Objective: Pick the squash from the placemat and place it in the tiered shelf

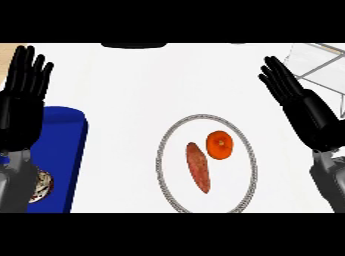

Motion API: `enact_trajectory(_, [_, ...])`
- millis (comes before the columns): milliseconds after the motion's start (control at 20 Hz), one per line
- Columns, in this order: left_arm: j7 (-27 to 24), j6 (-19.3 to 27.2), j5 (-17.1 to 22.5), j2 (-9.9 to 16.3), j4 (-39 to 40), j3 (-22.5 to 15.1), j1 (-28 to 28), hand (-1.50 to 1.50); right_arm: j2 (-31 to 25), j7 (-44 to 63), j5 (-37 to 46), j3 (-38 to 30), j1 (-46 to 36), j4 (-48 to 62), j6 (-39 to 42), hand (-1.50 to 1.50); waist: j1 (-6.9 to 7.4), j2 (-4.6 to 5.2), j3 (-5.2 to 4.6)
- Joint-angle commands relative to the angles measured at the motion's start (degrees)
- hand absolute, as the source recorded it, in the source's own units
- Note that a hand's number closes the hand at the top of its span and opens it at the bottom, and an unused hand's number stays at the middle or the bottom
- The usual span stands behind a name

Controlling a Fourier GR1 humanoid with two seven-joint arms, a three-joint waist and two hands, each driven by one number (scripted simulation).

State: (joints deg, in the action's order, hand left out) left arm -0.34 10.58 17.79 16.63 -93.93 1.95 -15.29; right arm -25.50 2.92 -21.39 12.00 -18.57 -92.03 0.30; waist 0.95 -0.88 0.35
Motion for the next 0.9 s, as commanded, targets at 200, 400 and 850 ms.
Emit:
enact_trajectory(200, [1.1, 0.6, -13.7, -1.0, 5.6, -12.3, 3.4, 0.0, 0.7, 0.5, -0.3, -4.7, -4.7, 12.2, 1.6, -1.5, -0.62, 1.4, -0.26])
enact_trajectory(400, [2.2, -2.0, -10.3, 1.1, 6.7, -10.0, 4.9, 0.0, -7.1, 0.6, 11.0, -4.7, 0.3, 14.2, -6.3, 1.5, -3.05, 2.77, -1.77])
enact_trajectory(850, [1.2, -2.0, -14.0, -2.5, 13.2, -13.7, 2.1, 0.0, 14.0, -31.4, 9.8, -14.2, 5.5, 30.9, -23.9, -1.5, -0.94, 1.42, -0.19])
